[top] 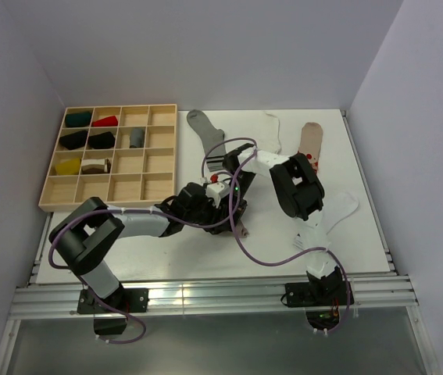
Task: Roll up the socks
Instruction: Roll the sock at the center of the board.
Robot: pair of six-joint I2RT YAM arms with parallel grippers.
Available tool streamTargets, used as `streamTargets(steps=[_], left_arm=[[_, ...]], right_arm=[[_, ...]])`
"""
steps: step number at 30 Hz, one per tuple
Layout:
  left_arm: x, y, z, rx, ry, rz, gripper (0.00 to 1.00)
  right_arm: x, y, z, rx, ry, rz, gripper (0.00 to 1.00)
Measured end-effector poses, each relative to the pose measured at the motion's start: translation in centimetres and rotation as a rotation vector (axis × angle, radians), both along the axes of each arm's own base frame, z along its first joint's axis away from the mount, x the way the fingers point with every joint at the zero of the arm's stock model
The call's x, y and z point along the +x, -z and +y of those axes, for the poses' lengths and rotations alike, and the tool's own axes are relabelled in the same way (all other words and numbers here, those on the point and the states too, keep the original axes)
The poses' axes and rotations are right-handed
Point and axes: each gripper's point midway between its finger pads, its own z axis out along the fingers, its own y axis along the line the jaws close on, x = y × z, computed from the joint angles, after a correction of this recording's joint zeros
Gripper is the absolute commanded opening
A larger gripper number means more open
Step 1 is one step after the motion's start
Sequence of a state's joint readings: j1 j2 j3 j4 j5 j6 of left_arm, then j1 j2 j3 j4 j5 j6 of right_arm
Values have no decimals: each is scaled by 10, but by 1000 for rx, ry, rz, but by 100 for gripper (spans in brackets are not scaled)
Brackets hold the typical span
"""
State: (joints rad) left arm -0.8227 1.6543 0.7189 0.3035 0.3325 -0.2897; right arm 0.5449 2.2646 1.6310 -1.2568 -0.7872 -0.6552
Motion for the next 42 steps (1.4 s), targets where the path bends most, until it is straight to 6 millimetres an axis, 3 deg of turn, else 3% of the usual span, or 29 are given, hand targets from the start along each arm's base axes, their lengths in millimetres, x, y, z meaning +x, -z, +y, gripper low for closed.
streamTargets(steps=[8, 11, 17, 19, 26, 32, 37, 42], left_arm=[[-2, 3, 2, 20, 1, 20, 40], [-2, 4, 0, 24, 6, 31, 33], [-4, 4, -5, 27, 21, 64, 5], [-4, 5, -6, 26, 23, 72, 1], [-2, 8, -8, 14, 4, 100, 0], [0, 8, -10, -29, -12, 149, 0], [1, 9, -9, -64, -15, 210, 0], [1, 10, -10, -102, -19, 277, 0]], right_arm=[[1, 0, -1, -9, 10, 2, 18], [1, 1, -1, -16, 11, -1, 18], [3, 2, -4, -35, 21, -4, 20], [4, 3, -5, -42, 26, -4, 23], [4, 3, -8, -43, 52, -11, 38], [14, 0, -16, -11, 89, -75, 43], [40, -12, -31, 42, 163, -203, 44], [59, -36, -54, 77, 225, -381, 46]])
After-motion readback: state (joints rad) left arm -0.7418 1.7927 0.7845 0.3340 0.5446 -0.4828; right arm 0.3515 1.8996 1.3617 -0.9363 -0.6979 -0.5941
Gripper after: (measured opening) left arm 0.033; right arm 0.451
